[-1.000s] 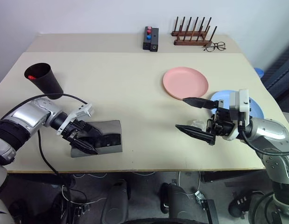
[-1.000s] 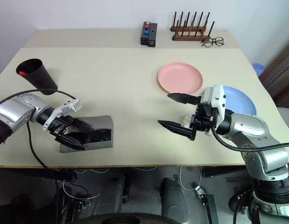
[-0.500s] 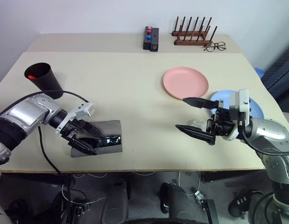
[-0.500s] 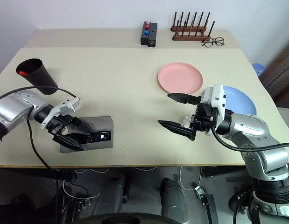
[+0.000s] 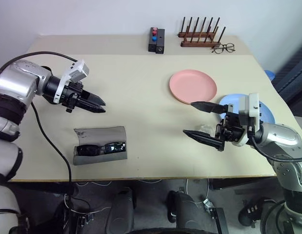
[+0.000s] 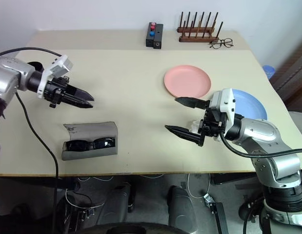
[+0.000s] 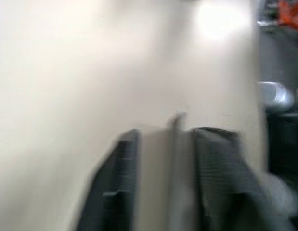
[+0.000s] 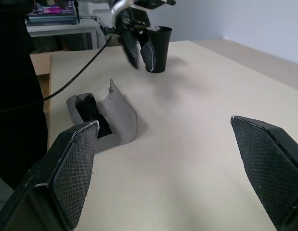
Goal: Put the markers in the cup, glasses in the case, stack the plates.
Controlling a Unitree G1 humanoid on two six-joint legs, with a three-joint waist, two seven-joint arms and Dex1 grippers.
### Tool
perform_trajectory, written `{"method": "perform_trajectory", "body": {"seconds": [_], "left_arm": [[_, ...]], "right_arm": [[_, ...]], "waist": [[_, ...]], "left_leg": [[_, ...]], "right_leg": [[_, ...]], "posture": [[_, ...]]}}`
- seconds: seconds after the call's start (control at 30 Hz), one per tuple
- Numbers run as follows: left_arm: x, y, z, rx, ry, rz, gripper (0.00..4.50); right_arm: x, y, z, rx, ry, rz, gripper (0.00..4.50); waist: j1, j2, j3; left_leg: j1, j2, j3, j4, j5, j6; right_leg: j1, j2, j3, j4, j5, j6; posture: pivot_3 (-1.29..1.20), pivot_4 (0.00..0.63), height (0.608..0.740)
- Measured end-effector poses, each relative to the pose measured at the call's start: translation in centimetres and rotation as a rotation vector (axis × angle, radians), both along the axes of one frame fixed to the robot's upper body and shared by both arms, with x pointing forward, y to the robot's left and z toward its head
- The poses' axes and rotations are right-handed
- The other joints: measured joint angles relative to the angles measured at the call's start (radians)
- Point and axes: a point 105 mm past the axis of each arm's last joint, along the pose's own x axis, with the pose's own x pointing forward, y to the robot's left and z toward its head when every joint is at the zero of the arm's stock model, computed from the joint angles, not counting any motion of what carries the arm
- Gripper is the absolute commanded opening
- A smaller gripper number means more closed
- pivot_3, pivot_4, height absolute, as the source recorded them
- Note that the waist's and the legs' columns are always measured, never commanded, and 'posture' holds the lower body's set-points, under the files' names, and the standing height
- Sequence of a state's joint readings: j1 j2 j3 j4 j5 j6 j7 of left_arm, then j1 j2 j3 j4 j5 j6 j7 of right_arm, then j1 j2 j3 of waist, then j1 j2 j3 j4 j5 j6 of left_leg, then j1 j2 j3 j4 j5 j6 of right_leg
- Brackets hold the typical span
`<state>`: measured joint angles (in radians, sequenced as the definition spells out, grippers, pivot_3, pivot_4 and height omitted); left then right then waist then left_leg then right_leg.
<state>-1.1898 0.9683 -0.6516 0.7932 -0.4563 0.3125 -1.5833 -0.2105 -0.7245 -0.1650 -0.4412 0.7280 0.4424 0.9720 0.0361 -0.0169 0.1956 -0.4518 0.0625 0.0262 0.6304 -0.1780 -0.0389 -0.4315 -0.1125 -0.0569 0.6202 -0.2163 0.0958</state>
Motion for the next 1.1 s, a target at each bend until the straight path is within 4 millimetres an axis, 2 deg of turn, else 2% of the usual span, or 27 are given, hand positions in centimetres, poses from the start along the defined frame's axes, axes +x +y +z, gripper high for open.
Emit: {"method": "perform_trajectory", "body": {"seconds": [0.13,0.33,0.5,0.6,0.9,1.1], "left_arm": [[0.4,0.7,-1.0,0.017,-0.012,0.039,0.06],[-1.7,1.4,-5.9,0.105,0.110,-0.013,0.06],[-2.0,1.1,-5.1,0.098,0.112,-0.010,0.06],[-2.8,0.7,-5.4,0.095,0.146,-0.026,0.06],[-7.3,-0.4,-4.8,0.086,0.268,-0.131,0.06],[-8.1,-0.3,-6.6,0.113,0.312,-0.146,0.06]], "right_arm": [[0.1,-0.1,0.0,-0.002,-0.004,-0.006,4.50],[0.1,-0.1,-0.1,-0.002,-0.004,-0.007,4.50],[0.1,-0.1,0.0,-0.001,-0.005,-0.009,4.50],[0.2,-0.1,0.0,0.001,-0.007,-0.014,4.50],[0.1,-0.1,0.0,0.000,-0.007,-0.014,4.50],[0.1,-0.1,-0.1,-0.001,-0.009,-0.011,4.50]], "waist": [[0.002,0.000,0.000],[0.001,0.000,0.000],[0.003,-0.001,0.000],[0.002,-0.001,0.000],[0.005,-0.001,0.000],[0.003,0.000,0.000]], "left_leg": [[0.000,0.000,0.000,0.000,0.000,0.000],[-0.001,0.000,0.000,0.000,0.000,0.000],[-0.003,0.000,0.000,0.001,0.000,0.000],[-0.003,0.000,0.000,0.001,0.000,0.000],[-0.002,0.000,0.000,0.001,0.000,0.000],[-0.002,0.000,0.000,0.001,0.000,0.000]], "right_leg": [[0.000,0.000,0.000,0.000,0.001,-0.002],[-0.001,0.000,0.000,0.000,0.001,-0.002],[-0.001,0.000,0.000,-0.001,0.001,-0.002],[-0.001,0.000,0.000,0.000,0.001,-0.002],[-0.002,0.000,0.000,0.001,0.001,-0.002],[-0.001,0.000,0.000,0.001,0.001,-0.002]], "posture": [[0.00,0.150,0.740],[0.00,0.150,0.740],[0.00,0.150,0.740],[0.00,0.150,0.740],[0.00,0.150,0.740],[0.00,0.150,0.740]]}}
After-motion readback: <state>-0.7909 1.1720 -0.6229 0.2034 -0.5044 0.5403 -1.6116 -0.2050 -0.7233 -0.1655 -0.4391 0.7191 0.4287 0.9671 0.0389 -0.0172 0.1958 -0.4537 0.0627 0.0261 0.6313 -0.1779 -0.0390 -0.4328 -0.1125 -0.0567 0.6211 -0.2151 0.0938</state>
